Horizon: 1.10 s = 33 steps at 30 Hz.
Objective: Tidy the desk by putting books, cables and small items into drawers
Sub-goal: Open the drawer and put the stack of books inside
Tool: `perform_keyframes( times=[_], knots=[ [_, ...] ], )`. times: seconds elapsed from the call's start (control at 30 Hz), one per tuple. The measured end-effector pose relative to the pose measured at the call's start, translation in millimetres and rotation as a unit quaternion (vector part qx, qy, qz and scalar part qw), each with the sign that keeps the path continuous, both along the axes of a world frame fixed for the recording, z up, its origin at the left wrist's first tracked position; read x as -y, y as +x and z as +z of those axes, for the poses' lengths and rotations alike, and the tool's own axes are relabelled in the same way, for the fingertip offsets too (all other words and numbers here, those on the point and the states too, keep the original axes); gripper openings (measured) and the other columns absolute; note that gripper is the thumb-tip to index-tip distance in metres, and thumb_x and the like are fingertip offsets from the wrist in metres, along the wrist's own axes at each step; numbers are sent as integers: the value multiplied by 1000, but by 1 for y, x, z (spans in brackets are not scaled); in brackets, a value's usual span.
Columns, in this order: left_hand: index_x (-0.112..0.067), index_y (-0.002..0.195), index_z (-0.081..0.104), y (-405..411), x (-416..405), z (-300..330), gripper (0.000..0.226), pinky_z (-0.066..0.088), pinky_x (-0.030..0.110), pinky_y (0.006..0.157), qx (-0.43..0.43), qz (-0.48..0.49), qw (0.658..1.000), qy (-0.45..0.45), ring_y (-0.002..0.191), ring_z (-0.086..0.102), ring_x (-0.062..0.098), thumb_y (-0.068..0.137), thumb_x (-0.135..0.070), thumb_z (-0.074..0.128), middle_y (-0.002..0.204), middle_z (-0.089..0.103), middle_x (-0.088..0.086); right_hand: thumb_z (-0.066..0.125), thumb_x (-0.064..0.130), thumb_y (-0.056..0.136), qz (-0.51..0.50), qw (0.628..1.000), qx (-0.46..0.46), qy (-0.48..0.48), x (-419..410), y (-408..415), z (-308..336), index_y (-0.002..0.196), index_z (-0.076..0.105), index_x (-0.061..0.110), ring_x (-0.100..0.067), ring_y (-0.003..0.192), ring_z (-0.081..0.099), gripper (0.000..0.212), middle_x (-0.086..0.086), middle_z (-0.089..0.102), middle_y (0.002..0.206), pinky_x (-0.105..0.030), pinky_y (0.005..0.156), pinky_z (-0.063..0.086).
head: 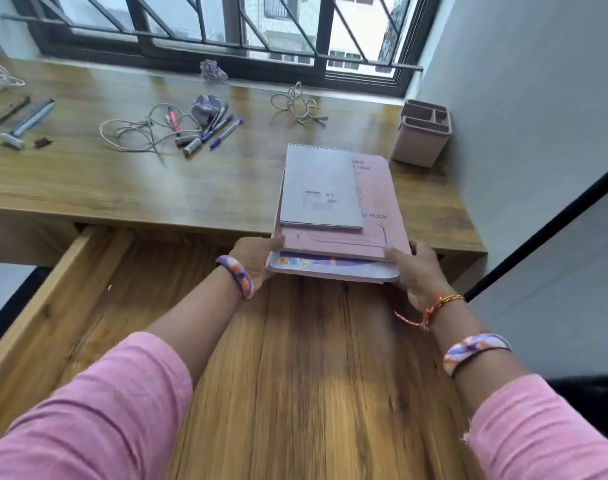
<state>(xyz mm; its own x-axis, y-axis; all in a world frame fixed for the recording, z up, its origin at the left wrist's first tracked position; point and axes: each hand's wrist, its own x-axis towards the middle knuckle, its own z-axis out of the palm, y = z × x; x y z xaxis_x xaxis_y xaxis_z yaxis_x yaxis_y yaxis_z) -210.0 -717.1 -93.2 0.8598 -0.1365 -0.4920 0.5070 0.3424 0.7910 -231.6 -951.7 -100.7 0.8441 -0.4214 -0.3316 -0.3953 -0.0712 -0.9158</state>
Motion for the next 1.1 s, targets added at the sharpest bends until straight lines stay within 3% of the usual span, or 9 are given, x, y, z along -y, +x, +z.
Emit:
perform_keyframes(
  times=[0.07, 0.13, 0.37, 0.53, 0.63, 0.77, 0.83, 0.97, 1.1],
  knots=[
    [-1, 86, 60, -10, -12, -1, 14, 55, 22, 53, 21, -2, 998, 60, 51, 66, 12, 91, 3, 48, 63, 69, 7, 66, 13, 83, 40, 996, -12, 82, -4, -23, 4, 121, 50, 7, -21, 90, 64, 42, -9, 64, 108, -34, 65, 55],
    [-2, 82, 59, -26, -34, -2, 16, 55, 23, 55, 32, -30, 996, 78, 53, 67, 13, 90, 5, 48, 67, 68, 10, 68, 18, 79, 112, 980, -32, 164, -8, -51, 5, 119, 55, 4, -22, 89, 67, 45, -13, 67, 109, -31, 61, 56],
    [-1, 95, 62, -134, -103, -7, 16, 59, 29, 56, 17, -60, 995, 79, 64, 70, 20, 86, 4, 50, 79, 71, 12, 82, 47, 56, 166, 903, -41, 395, -47, -106, -14, 126, 55, 8, -34, 111, 60, 86, -18, 61, 123, -48, 84, 54],
    [-2, 96, 63, -191, -133, -14, 18, 56, 38, 68, -5, -40, 990, 138, 68, 68, 23, 86, 6, 50, 87, 67, 17, 94, 34, 31, 172, 907, -85, 375, -90, -124, -18, 112, 63, 8, -38, 105, 62, 90, -19, 67, 111, -54, 89, 50],
    [1, 99, 61, -203, -155, -13, 18, 57, 34, 66, -18, -33, 981, 188, 66, 67, 21, 88, 7, 49, 89, 65, 20, 84, 14, 44, 136, 931, -104, 321, -121, -131, -24, 98, 64, 6, -34, 90, 65, 58, -17, 67, 103, -50, 72, 57],
    [3, 100, 62, -209, -188, -7, 16, 57, 27, 57, -32, -28, 960, 277, 65, 66, 18, 86, 6, 53, 86, 65, 16, 77, 7, 56, 132, 930, -147, 309, -159, -137, -35, 88, 64, 3, -33, 82, 65, 34, -18, 68, 93, -51, 73, 55],
    [4, 97, 65, -207, -206, -11, 15, 56, 35, 71, -53, -22, 949, 311, 78, 64, 26, 86, 5, 55, 89, 65, 17, 77, 7, 59, 134, 932, -168, 291, -176, -131, -41, 89, 64, 3, -32, 76, 66, 33, -16, 70, 83, -47, 62, 57],
    [6, 87, 67, -197, -235, -27, 12, 51, 38, 79, -83, -59, 901, 422, 83, 56, 26, 86, -1, 58, 91, 63, 20, 76, 6, 62, 140, 914, -231, 303, -212, -116, -55, 91, 61, 2, -35, 60, 67, 32, -18, 70, 69, -46, 45, 54],
    [-8, 83, 66, -189, -250, -23, 15, 42, 25, 68, -9, -104, 768, 632, 88, 60, 28, 86, -11, 52, 91, 64, 10, 68, 8, 79, 131, 911, -249, 302, -250, -93, -69, 93, 59, 4, -33, 55, 68, 17, -18, 70, 69, -53, 45, 54]
  ],
)
